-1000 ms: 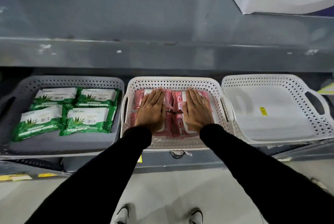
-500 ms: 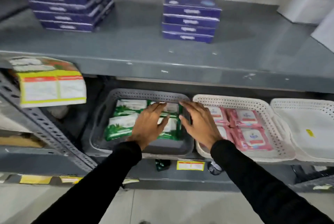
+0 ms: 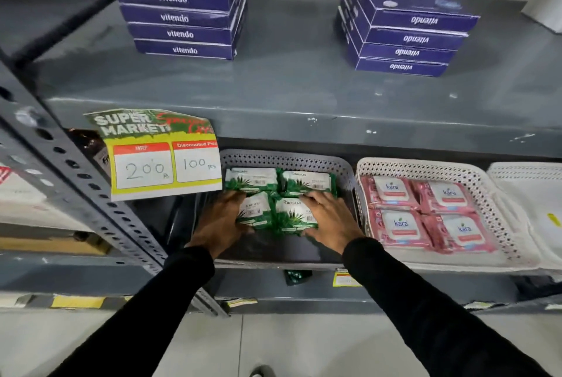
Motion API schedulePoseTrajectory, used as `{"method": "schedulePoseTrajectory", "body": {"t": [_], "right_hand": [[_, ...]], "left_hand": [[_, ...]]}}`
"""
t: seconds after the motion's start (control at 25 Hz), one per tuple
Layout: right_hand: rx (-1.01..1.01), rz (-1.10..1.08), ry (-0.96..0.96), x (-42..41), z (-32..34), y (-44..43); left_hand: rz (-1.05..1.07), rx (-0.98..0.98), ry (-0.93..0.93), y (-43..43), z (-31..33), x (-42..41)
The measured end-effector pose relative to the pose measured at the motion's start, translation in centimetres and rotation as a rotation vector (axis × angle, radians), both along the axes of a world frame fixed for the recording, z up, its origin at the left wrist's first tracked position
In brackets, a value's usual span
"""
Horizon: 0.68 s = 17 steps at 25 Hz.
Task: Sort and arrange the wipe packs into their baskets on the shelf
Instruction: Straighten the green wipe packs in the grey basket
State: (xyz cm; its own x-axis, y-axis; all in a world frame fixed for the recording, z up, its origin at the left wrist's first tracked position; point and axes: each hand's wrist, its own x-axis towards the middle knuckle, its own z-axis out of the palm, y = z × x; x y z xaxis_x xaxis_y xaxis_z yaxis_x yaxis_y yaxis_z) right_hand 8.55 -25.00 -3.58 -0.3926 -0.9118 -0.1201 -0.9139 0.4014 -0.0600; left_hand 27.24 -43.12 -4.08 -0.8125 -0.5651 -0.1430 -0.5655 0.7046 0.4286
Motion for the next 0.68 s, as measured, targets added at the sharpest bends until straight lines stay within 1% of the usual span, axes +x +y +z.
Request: {"method": "schedulePoseTrajectory", "body": {"t": [0.12, 0.28, 0.56, 0.68], "right_hand": [[-0.021, -0.002, -0.008, -0.2, 0.0, -0.1], [-0.025, 0.02, -0.059, -0.3, 0.2, 0.7], [-0.04, 0.022, -0.132, -0.3, -0.3, 2.1], [-0.035, 0.026, -0.119, -0.2, -0.5, 2.2]], "left_hand": [[-0.034, -0.022, 0.017, -0.4, 0.1, -0.3], [-0.077, 0.02, 0.015, -0.7, 0.4, 0.2], [-0.187, -0.083, -0.039, -0.3, 0.0, 0.5], [-0.2, -0.066, -0.032, -0.1, -0.2, 0.3]]}}
